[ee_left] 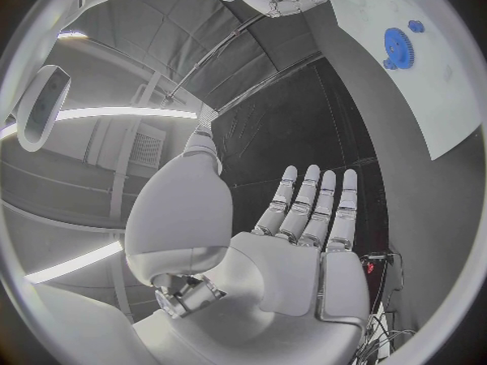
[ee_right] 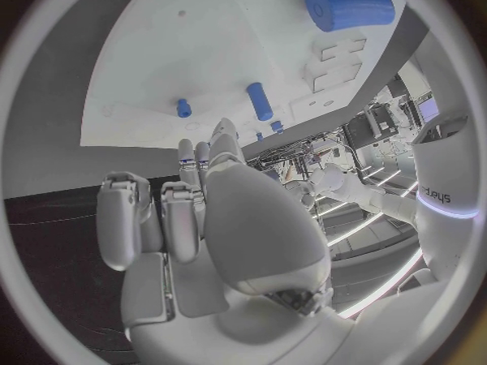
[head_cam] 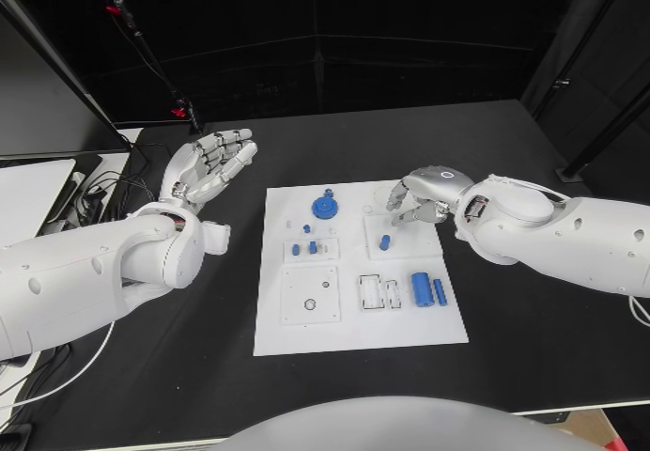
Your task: Assemble the parts on the task board
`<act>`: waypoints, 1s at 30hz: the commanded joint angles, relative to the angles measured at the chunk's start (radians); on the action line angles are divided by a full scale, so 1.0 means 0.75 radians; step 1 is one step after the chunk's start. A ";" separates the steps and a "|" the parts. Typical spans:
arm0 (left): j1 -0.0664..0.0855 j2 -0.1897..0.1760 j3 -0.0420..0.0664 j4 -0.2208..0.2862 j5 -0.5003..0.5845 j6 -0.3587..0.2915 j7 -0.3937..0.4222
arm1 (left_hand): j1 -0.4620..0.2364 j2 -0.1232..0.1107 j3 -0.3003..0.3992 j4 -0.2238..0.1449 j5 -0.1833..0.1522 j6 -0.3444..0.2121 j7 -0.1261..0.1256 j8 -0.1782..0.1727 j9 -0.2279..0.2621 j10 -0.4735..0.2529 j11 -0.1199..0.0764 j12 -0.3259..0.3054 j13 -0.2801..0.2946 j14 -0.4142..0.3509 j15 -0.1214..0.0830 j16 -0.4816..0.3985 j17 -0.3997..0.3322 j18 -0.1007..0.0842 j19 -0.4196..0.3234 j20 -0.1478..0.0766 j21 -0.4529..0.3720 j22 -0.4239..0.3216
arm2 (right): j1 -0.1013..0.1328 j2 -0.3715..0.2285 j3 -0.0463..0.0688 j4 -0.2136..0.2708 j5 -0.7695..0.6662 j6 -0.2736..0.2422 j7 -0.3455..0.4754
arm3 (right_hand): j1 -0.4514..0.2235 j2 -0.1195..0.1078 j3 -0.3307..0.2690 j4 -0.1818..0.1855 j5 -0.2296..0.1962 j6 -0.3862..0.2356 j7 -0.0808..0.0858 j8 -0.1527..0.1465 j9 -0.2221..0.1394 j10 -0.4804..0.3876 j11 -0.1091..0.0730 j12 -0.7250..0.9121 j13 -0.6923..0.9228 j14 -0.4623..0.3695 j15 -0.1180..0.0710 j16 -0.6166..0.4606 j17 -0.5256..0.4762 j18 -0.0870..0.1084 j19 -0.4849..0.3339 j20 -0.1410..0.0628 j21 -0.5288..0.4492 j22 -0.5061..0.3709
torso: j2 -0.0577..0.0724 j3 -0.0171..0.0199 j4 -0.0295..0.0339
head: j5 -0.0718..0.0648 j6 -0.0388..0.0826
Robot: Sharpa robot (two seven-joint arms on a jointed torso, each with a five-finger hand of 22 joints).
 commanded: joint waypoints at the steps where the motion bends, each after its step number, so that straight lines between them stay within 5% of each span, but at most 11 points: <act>1: 0.002 -0.002 0.001 0.004 0.022 0.017 0.280 | -0.003 0.016 0.008 -0.003 -0.006 -0.013 0.174 0.007 0.002 -0.012 0.001 0.007 0.002 -0.011 0.000 0.009 -0.002 -0.016 0.010 0.000 -0.008 -0.004 | -0.002 0.004 0.001 0.003 -0.112 0.036 -0.084 | 0.000 -0.006 0.001 -0.001 -0.007 0.012 -0.003 -0.006 -0.001 0.012 -0.001 -0.007 -0.002 0.132 -0.007 0.002 0.311 -0.013 0.047 -0.008 0.001 0.281 | 0.001 0.0013 -0.0006 | 0.000 0.001; 19: 0.001 -0.003 0.001 0.004 0.022 0.025 0.270 | 0.002 0.064 0.048 -0.004 -0.027 -0.087 0.176 0.128 0.027 -0.085 0.004 0.132 0.028 -0.043 0.006 0.087 -0.042 -0.016 0.037 -0.001 -0.040 -0.048 | -0.010 0.036 0.001 -0.016 -0.164 0.158 -0.225 | 0.044 -0.003 0.024 -0.002 -0.007 0.047 0.002 -0.037 0.000 0.062 0.004 -0.046 -0.002 0.134 0.003 0.004 0.317 -0.010 0.040 -0.003 -0.013 0.275 | 0.000 0.0005 -0.0016 | 0.007 -0.002; 30: 0.001 -0.004 0.001 0.006 0.022 0.031 0.264 | 0.002 0.076 0.057 -0.004 -0.025 -0.105 0.177 0.158 0.030 -0.103 0.005 0.164 0.030 -0.051 0.008 0.106 -0.057 -0.016 0.042 -0.001 -0.046 -0.056 | -0.017 0.054 0.001 -0.030 -0.171 0.203 -0.262 | 0.060 0.008 0.035 0.001 -0.007 0.069 -0.001 -0.053 0.001 0.105 0.002 -0.070 -0.002 0.133 0.003 0.003 0.315 -0.007 0.036 -0.001 -0.020 0.271 | 0.000 0.0007 -0.0014 | 0.004 -0.005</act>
